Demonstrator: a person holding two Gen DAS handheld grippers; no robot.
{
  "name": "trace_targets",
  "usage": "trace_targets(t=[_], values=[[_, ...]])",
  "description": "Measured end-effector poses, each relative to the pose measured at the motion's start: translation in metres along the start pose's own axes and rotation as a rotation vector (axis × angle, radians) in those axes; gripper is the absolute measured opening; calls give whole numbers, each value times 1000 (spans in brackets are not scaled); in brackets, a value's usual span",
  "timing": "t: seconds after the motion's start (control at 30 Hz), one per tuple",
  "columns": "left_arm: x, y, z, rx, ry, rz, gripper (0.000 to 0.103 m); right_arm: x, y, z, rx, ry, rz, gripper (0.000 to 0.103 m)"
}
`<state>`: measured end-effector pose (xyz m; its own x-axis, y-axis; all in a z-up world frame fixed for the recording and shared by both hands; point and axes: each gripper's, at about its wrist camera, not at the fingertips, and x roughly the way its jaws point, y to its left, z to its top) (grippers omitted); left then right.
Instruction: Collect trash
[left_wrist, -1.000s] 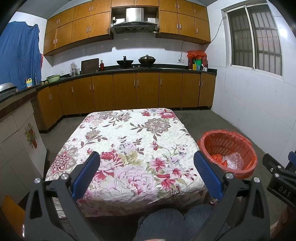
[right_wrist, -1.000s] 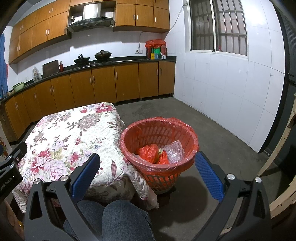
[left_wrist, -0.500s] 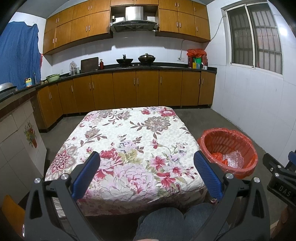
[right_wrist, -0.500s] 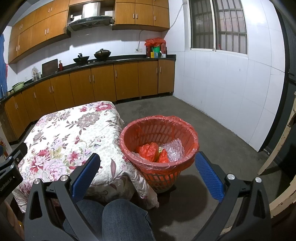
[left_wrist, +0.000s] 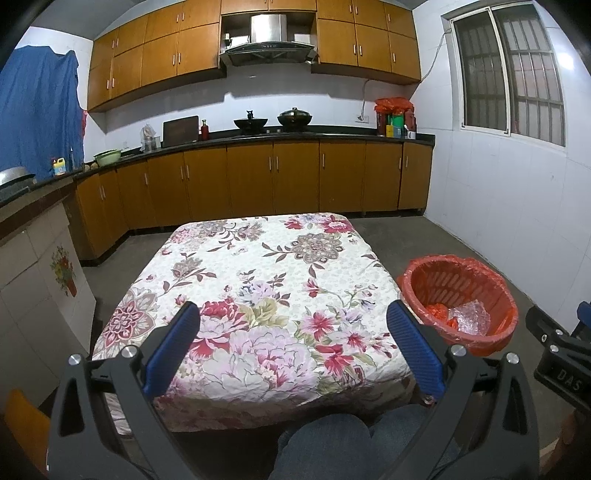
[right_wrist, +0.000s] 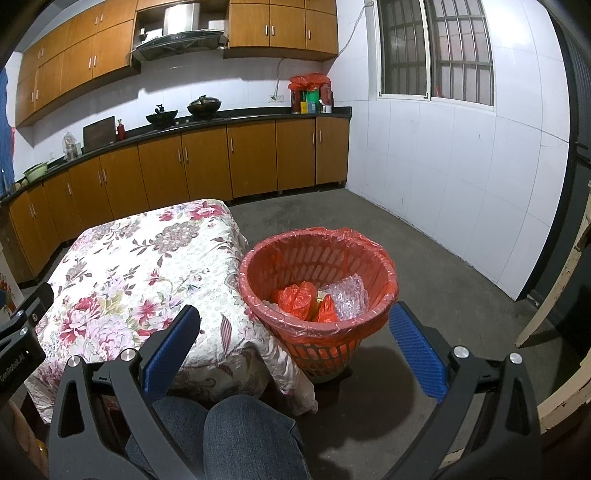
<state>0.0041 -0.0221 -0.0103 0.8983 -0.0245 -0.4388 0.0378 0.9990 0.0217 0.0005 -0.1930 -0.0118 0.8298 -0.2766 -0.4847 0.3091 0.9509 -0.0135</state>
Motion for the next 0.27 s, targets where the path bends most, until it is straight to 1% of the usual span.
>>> trace_targets(t=[0.27], values=[[-2, 2, -1, -3, 3, -4, 99, 0, -1, 1, 1, 1, 1, 101]])
